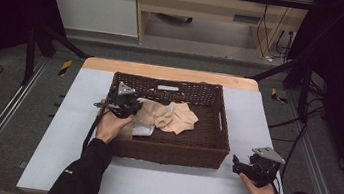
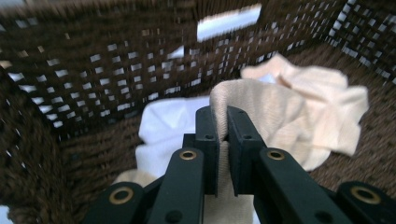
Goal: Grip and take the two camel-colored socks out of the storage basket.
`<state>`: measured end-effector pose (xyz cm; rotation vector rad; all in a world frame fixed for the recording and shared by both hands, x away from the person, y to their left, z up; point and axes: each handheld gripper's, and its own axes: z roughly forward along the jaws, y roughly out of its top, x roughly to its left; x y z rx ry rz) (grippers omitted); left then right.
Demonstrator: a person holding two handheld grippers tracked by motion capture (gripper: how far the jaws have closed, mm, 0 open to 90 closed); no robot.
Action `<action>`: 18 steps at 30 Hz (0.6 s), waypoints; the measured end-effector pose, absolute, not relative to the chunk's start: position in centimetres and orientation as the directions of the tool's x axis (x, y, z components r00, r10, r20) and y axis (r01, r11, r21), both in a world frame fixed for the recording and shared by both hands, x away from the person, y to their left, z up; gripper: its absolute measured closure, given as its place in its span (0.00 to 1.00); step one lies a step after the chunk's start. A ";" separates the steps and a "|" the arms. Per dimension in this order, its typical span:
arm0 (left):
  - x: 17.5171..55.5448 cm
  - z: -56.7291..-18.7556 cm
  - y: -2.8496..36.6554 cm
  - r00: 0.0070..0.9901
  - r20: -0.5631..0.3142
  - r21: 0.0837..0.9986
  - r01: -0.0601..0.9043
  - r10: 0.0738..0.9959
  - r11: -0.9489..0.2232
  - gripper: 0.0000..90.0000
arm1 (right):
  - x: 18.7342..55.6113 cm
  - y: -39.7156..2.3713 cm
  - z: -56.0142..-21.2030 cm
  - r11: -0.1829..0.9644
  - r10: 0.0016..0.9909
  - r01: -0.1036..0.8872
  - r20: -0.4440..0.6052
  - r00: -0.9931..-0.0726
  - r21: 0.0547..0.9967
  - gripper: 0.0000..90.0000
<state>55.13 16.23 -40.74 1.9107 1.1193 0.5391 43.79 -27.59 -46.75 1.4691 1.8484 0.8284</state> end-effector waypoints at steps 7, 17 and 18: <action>54.8 -39.9 16.9 0.525 -0.111 0.890 0.431 0.844 -0.151 0.93 | 43.8 -27.7 -46.8 0.179 0.980 0.579 -0.090 -0.180 0.796 0.06; 53.2 -36.9 16.5 0.576 -0.114 0.955 0.287 0.809 -0.070 0.93 | 43.8 -27.7 -46.8 0.177 0.980 0.579 -0.090 -0.177 0.796 0.06; 52.9 -36.3 16.4 0.583 -0.104 0.960 0.270 0.806 -0.071 0.93 | 43.8 -27.7 -46.8 0.177 0.980 0.578 -0.090 -0.176 0.797 0.06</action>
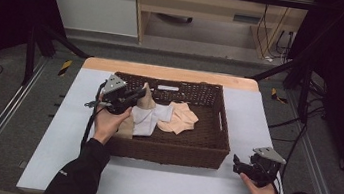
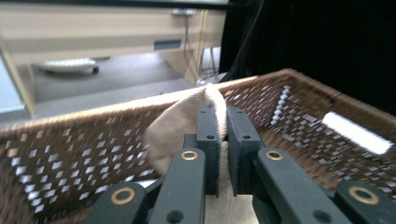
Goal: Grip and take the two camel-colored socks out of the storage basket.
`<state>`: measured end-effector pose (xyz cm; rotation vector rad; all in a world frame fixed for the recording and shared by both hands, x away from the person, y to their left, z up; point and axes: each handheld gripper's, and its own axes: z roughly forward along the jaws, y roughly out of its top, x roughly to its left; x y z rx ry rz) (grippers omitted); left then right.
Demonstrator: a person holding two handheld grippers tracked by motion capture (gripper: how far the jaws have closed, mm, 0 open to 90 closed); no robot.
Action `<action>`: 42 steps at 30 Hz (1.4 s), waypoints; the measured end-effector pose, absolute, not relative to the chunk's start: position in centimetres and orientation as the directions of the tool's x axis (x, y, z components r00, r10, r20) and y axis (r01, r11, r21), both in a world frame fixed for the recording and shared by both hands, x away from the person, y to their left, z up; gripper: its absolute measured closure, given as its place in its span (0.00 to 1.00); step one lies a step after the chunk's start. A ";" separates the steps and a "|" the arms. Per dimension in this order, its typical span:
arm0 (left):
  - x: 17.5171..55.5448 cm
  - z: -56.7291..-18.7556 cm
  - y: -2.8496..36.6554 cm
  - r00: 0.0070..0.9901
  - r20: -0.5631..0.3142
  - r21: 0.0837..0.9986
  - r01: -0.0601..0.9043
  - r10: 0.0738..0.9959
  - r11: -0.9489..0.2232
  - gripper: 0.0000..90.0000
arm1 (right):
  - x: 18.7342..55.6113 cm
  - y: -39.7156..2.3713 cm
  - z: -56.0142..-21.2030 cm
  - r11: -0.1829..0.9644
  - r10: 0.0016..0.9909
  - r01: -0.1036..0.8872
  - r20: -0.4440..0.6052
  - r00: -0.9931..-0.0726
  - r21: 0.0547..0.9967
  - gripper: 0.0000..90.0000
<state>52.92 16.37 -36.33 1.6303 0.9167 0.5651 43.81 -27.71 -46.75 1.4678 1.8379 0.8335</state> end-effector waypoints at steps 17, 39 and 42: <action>47.1 -30.2 16.7 0.660 -0.088 0.989 0.148 0.746 -0.014 0.93 | 43.7 -27.8 -46.6 0.171 0.982 0.573 -0.089 -0.168 0.801 0.06; 39.5 -30.6 17.5 0.752 -0.023 0.994 0.089 0.658 -0.067 0.93 | 43.6 -27.8 -46.6 0.170 0.982 0.572 -0.088 -0.168 0.802 0.06; 38.7 -30.9 17.6 0.763 -0.024 0.993 0.091 0.646 -0.070 0.93 | 43.6 -27.9 -46.6 0.172 0.982 0.570 -0.091 -0.168 0.803 0.06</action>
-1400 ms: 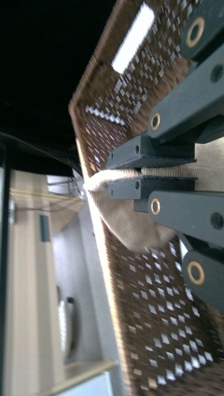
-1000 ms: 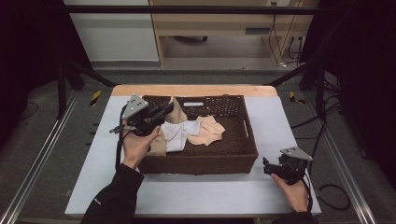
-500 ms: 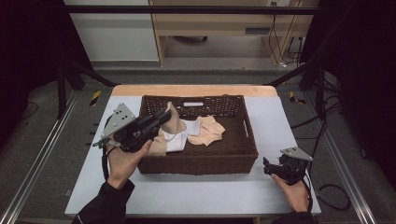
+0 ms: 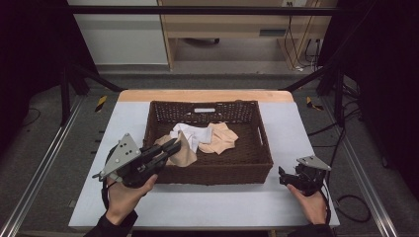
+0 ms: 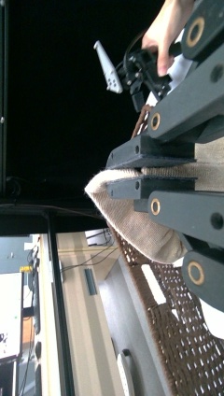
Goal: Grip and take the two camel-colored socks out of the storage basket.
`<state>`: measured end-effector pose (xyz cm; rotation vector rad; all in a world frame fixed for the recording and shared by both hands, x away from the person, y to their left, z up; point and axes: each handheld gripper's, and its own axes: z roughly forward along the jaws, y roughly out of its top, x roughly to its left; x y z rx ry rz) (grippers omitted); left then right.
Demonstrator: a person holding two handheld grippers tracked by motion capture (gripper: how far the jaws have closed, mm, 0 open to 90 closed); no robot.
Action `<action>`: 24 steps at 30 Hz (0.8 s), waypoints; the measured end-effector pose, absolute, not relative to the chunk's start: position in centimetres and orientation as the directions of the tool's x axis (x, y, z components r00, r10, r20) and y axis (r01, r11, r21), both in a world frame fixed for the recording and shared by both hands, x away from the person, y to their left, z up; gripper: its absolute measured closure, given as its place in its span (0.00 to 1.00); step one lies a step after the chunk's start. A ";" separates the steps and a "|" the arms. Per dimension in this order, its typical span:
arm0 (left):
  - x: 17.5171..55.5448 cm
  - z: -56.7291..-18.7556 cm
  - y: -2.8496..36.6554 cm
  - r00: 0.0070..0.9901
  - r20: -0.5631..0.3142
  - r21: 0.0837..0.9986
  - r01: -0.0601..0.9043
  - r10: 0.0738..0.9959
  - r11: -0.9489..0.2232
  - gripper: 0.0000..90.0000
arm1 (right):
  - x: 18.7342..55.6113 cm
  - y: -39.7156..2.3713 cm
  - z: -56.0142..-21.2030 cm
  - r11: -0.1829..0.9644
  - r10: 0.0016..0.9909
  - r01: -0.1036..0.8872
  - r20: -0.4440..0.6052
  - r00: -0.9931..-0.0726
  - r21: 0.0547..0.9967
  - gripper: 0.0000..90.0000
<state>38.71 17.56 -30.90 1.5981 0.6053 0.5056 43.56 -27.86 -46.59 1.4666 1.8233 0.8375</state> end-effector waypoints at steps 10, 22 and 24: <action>36.3 -32.3 17.4 0.794 -0.015 0.986 0.111 0.607 -0.121 0.93 | 43.5 -27.8 -46.6 0.168 0.982 0.572 -0.088 -0.165 0.803 0.06; 34.4 -36.9 17.5 0.823 -0.048 0.955 0.203 0.565 -0.215 0.93 | 43.5 -27.8 -46.6 0.172 0.982 0.575 -0.092 -0.166 0.800 0.06; 34.2 -37.8 17.5 0.825 -0.056 0.946 0.224 0.563 -0.233 0.93 | 43.5 -27.9 -46.6 0.172 0.982 0.575 -0.091 -0.166 0.800 0.06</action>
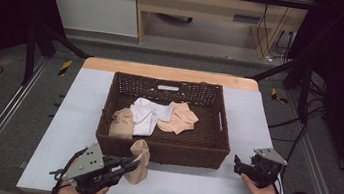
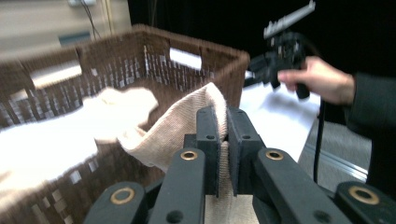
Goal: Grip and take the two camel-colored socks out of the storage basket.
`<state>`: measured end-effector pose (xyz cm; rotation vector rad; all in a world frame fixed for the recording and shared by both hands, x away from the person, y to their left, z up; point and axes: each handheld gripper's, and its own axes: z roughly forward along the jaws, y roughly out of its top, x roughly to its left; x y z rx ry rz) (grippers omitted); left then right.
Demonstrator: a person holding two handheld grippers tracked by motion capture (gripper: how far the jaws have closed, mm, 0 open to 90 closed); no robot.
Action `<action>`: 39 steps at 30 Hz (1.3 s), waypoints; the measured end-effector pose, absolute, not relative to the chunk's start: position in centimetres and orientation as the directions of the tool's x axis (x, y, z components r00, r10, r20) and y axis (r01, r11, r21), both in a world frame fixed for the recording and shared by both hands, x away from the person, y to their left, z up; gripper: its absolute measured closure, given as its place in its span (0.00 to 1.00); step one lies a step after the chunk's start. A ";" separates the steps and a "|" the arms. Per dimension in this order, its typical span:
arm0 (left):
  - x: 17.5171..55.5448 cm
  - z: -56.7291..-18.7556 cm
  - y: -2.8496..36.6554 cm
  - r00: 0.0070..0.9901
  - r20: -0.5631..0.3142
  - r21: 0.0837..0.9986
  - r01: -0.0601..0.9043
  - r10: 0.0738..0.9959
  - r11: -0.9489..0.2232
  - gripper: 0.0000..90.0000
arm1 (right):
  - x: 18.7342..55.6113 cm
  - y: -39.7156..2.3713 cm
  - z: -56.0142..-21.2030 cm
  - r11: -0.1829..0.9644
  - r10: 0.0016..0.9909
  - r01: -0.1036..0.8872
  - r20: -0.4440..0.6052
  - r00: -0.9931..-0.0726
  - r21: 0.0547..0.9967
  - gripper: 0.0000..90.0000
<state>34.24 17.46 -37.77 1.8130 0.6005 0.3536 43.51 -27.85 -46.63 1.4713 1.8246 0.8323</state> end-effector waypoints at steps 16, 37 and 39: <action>36.6 -45.2 17.0 0.781 -0.083 0.835 0.393 0.619 -0.385 0.93 | 43.6 -27.7 -46.7 0.182 0.980 0.577 -0.099 -0.173 0.796 0.06; 36.5 -44.9 17.5 0.739 -0.049 0.823 0.412 0.672 -0.393 0.61 | 43.5 -27.8 -46.7 0.186 0.979 0.575 -0.102 -0.176 0.796 0.06; 36.4 -44.4 17.7 0.734 -0.048 0.829 0.408 0.678 -0.383 0.61 | 43.5 -27.8 -46.7 0.186 0.979 0.576 -0.102 -0.176 0.796 0.06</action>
